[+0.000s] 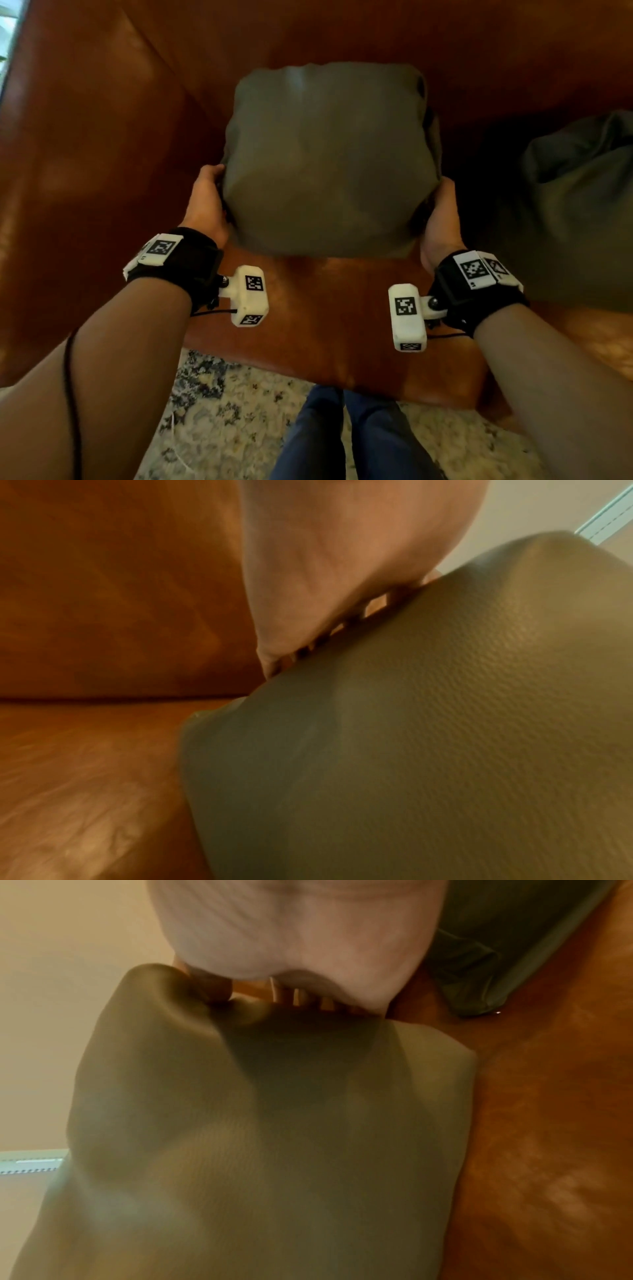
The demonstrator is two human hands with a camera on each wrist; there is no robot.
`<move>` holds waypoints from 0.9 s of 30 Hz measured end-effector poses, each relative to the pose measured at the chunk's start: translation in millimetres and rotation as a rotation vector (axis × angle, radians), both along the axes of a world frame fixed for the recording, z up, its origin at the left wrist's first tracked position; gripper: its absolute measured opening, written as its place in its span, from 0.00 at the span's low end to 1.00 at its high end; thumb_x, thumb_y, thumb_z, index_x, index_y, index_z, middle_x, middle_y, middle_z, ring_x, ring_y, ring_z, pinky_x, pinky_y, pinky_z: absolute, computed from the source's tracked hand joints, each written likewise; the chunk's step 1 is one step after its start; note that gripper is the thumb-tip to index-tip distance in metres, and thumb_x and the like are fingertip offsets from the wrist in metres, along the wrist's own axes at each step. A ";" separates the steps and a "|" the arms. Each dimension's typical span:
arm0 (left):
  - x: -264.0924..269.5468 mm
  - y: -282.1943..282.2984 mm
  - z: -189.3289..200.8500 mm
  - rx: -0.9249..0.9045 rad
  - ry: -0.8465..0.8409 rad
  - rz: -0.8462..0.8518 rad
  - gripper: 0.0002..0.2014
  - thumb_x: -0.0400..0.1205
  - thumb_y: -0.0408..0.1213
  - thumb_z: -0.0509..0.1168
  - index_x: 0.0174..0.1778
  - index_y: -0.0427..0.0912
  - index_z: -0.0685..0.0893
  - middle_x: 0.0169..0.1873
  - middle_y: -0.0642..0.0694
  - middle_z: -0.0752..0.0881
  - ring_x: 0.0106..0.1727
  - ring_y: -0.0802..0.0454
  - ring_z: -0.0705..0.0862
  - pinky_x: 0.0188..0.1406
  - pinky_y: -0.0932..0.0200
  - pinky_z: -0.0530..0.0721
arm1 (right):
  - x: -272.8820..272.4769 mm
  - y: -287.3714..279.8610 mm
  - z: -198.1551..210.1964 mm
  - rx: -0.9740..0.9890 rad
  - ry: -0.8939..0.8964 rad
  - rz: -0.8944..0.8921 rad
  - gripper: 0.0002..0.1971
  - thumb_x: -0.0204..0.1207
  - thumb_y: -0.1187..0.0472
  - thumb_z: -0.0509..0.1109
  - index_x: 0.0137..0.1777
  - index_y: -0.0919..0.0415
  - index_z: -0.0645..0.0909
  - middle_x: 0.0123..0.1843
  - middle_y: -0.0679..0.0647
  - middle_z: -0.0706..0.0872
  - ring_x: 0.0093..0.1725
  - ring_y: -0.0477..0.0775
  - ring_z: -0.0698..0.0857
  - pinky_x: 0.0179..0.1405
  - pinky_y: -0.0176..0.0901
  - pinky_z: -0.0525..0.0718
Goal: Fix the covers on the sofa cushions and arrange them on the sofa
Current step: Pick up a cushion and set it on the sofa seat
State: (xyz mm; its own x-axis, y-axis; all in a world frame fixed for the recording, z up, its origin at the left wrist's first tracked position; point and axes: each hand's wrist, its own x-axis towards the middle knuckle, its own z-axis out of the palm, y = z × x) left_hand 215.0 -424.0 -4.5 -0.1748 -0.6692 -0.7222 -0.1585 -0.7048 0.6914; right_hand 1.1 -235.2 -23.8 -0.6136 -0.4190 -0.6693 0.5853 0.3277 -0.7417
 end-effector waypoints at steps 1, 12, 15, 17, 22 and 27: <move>-0.2 -1.5 -3.7 0.001 -0.007 -0.004 0.15 0.85 0.48 0.55 0.45 0.49 0.87 0.48 0.48 0.90 0.56 0.49 0.87 0.57 0.53 0.82 | -0.5 0.6 -1.6 0.001 0.021 0.010 0.32 0.69 0.36 0.59 0.74 0.45 0.73 0.69 0.49 0.81 0.67 0.50 0.79 0.60 0.47 0.78; 0.1 -2.8 -20.6 -0.041 -0.121 0.028 0.19 0.79 0.52 0.60 0.59 0.48 0.86 0.58 0.44 0.89 0.63 0.46 0.86 0.66 0.47 0.81 | -1.5 5.7 -13.4 0.023 0.063 0.084 0.10 0.83 0.47 0.56 0.62 0.38 0.70 0.61 0.47 0.82 0.60 0.49 0.81 0.49 0.42 0.78; -2.1 4.8 -15.8 -0.035 -0.148 0.049 0.15 0.81 0.50 0.61 0.54 0.49 0.88 0.52 0.46 0.91 0.58 0.46 0.88 0.56 0.53 0.85 | -3.1 12.8 -13.1 0.059 0.079 0.119 0.14 0.76 0.44 0.58 0.62 0.34 0.71 0.65 0.49 0.82 0.63 0.51 0.81 0.58 0.48 0.81; -6.3 10.4 -12.9 -0.036 -0.165 0.045 0.12 0.83 0.47 0.60 0.45 0.50 0.88 0.41 0.50 0.91 0.50 0.49 0.88 0.47 0.58 0.84 | -3.7 18.6 -11.3 0.066 0.083 0.121 0.13 0.80 0.46 0.59 0.64 0.35 0.71 0.66 0.49 0.82 0.65 0.50 0.81 0.64 0.52 0.80; 5.7 15.0 -11.0 -0.132 -0.298 0.051 0.20 0.75 0.51 0.62 0.59 0.48 0.86 0.57 0.46 0.88 0.60 0.47 0.86 0.54 0.53 0.84 | 3.8 33.8 -4.7 0.068 0.094 0.094 0.21 0.81 0.47 0.61 0.74 0.42 0.70 0.70 0.51 0.81 0.68 0.51 0.80 0.70 0.55 0.78; 25.5 47.1 5.0 -0.128 -0.339 0.009 0.10 0.88 0.48 0.55 0.62 0.50 0.73 0.46 0.53 0.81 0.47 0.56 0.80 0.47 0.58 0.77 | 21.9 57.6 -1.9 0.125 0.125 0.038 0.24 0.78 0.41 0.60 0.73 0.45 0.73 0.68 0.48 0.82 0.67 0.50 0.80 0.72 0.57 0.76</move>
